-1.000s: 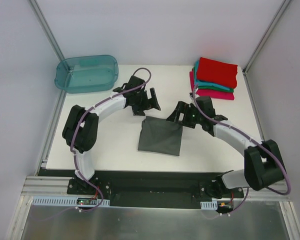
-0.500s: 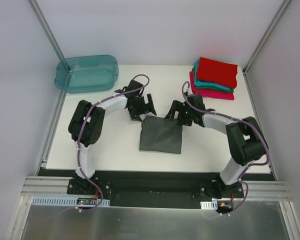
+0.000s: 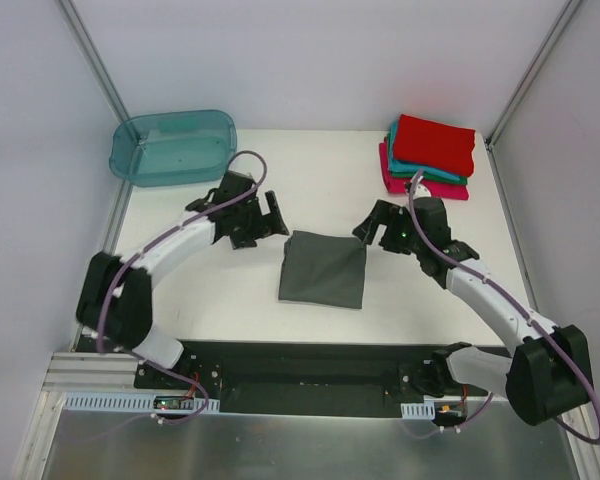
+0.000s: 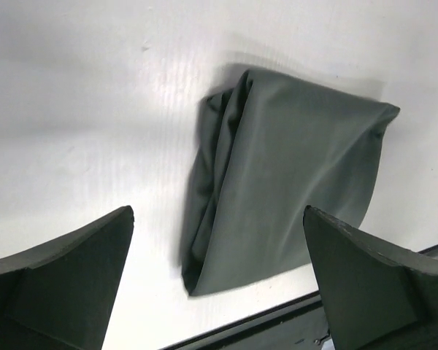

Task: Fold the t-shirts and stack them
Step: Put the neatly folded tshirt into the corner of the board with the right arm

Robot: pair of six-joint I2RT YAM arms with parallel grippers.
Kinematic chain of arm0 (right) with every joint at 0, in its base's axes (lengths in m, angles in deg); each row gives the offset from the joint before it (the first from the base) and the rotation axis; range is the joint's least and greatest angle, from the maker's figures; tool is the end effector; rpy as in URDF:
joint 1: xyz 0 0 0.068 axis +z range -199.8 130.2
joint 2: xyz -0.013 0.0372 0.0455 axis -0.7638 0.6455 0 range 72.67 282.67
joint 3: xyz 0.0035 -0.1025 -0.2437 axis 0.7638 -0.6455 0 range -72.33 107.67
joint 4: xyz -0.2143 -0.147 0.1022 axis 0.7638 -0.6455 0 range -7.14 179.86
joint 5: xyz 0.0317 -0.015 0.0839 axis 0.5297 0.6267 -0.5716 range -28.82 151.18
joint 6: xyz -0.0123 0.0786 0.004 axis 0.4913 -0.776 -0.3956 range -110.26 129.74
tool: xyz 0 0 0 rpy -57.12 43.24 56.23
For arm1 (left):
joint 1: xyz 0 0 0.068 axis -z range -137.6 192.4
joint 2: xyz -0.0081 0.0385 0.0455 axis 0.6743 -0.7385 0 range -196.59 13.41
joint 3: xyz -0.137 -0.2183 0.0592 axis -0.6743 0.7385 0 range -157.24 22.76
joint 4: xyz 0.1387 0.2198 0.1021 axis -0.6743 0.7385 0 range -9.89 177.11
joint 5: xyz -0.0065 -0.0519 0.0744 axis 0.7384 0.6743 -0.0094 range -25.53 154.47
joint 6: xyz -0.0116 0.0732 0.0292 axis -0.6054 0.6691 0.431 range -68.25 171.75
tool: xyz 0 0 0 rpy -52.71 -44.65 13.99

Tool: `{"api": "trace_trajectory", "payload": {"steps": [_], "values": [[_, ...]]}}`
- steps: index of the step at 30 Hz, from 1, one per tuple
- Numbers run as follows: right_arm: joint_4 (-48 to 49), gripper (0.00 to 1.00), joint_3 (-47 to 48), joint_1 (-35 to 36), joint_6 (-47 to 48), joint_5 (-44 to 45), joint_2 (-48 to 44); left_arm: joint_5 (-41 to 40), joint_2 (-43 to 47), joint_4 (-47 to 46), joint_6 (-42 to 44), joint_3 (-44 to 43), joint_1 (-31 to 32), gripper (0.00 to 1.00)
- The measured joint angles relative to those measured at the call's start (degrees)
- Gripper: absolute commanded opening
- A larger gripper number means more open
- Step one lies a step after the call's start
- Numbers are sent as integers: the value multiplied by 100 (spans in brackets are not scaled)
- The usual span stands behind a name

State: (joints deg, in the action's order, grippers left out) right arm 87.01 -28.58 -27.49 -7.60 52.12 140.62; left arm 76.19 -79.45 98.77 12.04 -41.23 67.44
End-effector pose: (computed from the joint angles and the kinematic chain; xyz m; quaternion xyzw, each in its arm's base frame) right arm 0.2880 0.1299 0.2323 -0.0780 0.8476 0.2400 0.4668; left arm 0.3457 -0.1770 0.1895 -0.0816 0.9244 -0.2733 0.2533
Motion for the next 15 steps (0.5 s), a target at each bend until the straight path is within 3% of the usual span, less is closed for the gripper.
{"api": "trace_trajectory", "payload": {"steps": [4,7,15], "values": [[-251,96,-452,-61,-101,-33,-251,-723,1773,-70,-46,1064,-4,99],[-562,98,-678,17,-243,-44,-144,-1110,2627,-68,-173,1733,-42,99],[-1132,88,-365,841,-564,680,776,-1388,3027,136,-317,2376,-76,99]]}}
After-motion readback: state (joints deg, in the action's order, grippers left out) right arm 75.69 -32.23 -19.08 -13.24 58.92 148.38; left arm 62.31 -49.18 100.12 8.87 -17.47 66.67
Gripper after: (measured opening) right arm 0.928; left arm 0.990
